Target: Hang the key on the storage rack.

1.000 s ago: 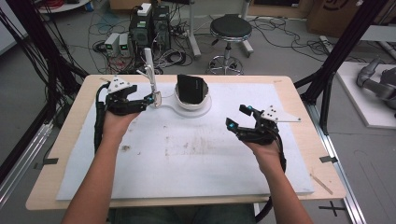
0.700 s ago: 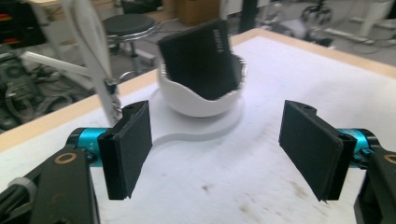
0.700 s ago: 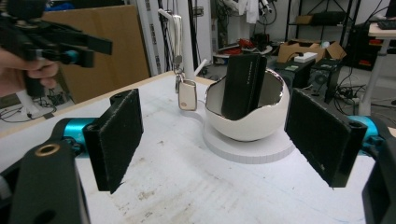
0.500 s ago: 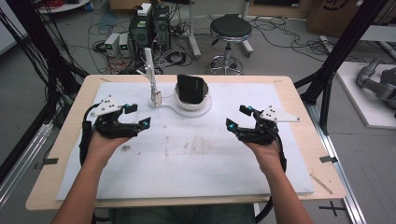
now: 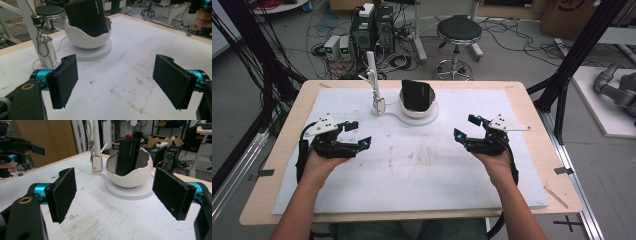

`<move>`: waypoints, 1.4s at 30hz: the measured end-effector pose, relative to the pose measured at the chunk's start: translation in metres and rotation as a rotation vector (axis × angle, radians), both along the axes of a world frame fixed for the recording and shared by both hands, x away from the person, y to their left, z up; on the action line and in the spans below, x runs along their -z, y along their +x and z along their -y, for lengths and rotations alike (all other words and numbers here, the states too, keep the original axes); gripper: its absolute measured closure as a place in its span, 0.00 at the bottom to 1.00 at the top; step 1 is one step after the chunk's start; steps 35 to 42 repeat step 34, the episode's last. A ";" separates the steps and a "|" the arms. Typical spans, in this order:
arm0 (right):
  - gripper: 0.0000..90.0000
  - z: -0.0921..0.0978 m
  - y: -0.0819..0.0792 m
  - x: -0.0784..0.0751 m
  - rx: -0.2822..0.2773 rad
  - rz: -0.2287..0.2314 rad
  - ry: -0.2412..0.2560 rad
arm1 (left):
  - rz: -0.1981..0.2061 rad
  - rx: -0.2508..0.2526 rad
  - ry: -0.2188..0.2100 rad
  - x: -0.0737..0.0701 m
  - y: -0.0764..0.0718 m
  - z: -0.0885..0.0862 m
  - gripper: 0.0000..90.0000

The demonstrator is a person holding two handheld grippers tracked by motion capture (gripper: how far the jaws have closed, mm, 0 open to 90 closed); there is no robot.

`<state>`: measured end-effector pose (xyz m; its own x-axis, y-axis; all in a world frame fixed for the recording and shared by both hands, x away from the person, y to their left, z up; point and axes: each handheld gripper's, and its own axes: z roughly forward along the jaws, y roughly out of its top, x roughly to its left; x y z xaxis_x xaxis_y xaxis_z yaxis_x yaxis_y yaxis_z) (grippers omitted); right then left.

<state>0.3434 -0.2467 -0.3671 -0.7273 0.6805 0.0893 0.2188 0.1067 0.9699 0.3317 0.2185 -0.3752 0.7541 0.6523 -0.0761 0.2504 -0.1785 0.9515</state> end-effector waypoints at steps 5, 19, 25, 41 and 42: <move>0.22 0.000 0.002 0.000 -0.002 -0.005 -0.001 | 0.003 0.004 -0.001 0.003 0.001 0.001 0.23; 0.22 -0.002 0.001 -0.002 -0.002 0.002 -0.010 | 0.022 -0.018 0.018 0.001 -0.004 -0.002 0.23; 0.22 0.005 -0.005 -0.001 0.013 0.000 -0.012 | 0.014 -0.010 0.015 0.002 0.002 0.001 0.23; 0.22 0.011 -0.010 -0.001 0.017 -0.005 -0.007 | 0.007 -0.015 0.020 0.003 0.007 0.005 0.23; 0.22 0.011 -0.010 -0.001 0.017 -0.005 -0.007 | 0.007 -0.015 0.020 0.003 0.007 0.005 0.23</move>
